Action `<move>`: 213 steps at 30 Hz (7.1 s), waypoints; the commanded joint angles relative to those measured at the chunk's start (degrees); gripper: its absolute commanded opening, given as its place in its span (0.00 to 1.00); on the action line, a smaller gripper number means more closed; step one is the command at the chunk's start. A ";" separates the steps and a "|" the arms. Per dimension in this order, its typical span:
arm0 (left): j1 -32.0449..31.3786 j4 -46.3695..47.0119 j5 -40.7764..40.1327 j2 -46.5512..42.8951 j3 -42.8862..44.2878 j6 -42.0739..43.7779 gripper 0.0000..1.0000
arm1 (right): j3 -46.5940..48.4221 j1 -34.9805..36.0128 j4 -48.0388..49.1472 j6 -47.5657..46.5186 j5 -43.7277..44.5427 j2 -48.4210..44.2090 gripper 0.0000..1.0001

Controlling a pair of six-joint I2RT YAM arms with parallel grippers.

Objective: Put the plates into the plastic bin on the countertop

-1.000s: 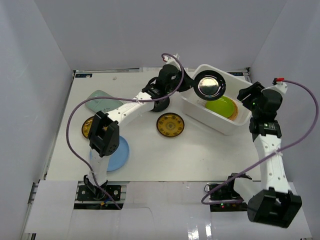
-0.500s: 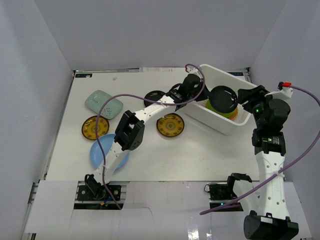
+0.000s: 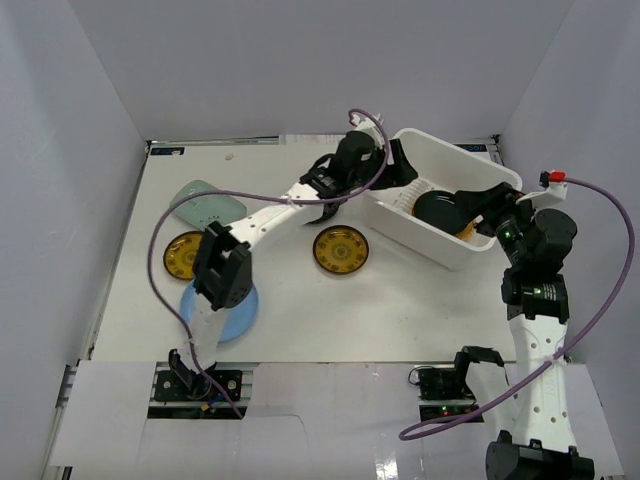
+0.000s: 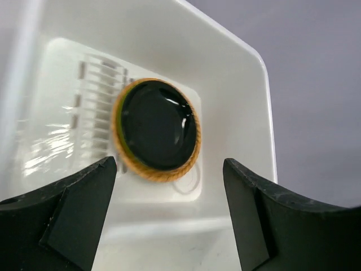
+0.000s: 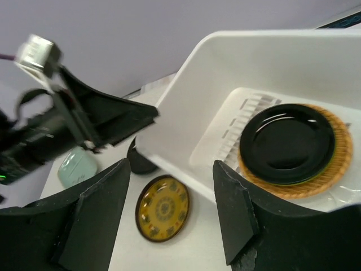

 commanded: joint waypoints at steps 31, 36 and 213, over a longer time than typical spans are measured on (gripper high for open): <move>28.01 24.12 1.34 -11.99 -52.58 -12.27 0.59 | -33.81 56.46 33.88 28.75 43.33 18.21 0.54; 28.09 25.53 2.22 -10.41 -51.79 -12.88 0.36 | -31.79 56.20 37.31 31.65 45.97 26.74 0.53; 59.91 -1.72 -19.05 -53.82 -90.45 -17.98 0.55 | -0.23 -0.05 1.98 -6.94 8.73 17.53 0.72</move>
